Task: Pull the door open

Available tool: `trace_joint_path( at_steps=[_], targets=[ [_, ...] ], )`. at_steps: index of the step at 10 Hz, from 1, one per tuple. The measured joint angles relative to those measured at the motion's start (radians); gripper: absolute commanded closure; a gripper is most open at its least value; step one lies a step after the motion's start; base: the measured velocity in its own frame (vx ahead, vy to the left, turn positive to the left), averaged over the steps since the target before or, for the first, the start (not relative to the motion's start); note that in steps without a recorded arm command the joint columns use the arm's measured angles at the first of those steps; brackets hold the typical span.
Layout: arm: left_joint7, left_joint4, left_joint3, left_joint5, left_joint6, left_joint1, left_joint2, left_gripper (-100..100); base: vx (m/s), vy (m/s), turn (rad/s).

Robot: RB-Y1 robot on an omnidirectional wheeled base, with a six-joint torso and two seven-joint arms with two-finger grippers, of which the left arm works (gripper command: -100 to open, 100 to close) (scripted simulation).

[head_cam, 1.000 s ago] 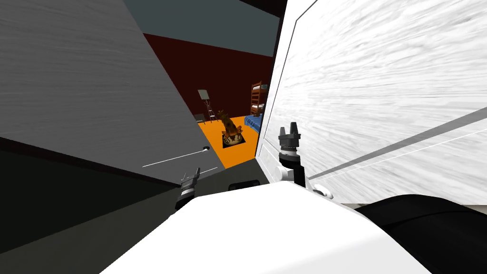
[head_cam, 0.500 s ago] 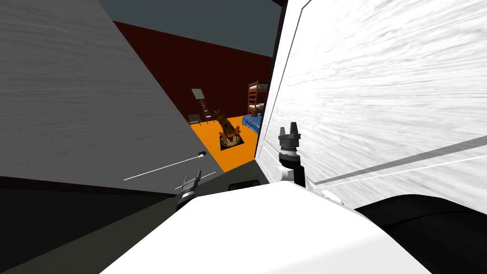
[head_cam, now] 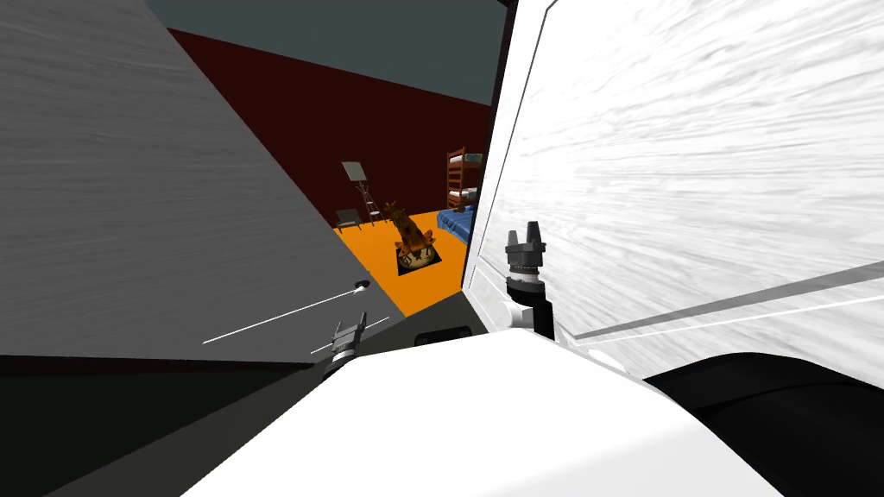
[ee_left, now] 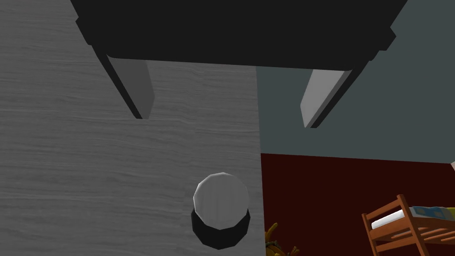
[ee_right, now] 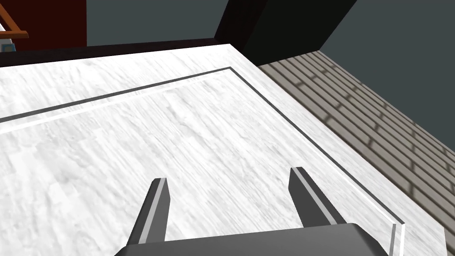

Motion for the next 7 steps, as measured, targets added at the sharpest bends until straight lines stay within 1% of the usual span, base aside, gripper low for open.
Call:
trace_joint_path(
  at_steps=[1, 3, 7],
  targets=[
    [-0.002, 0.002, 0.001, 0.000, -0.002, 0.000, 0.000, -100, 0.101, 0.017, -0.017],
    [-0.007, 0.007, 0.003, 0.001, 0.001, -0.006, -0.001, -100, 0.213, 0.065, -0.032],
    [-0.022, 0.017, 0.010, 0.005, 0.010, -0.024, -0.005, -100, 0.180, 0.102, -0.029]
  ],
)
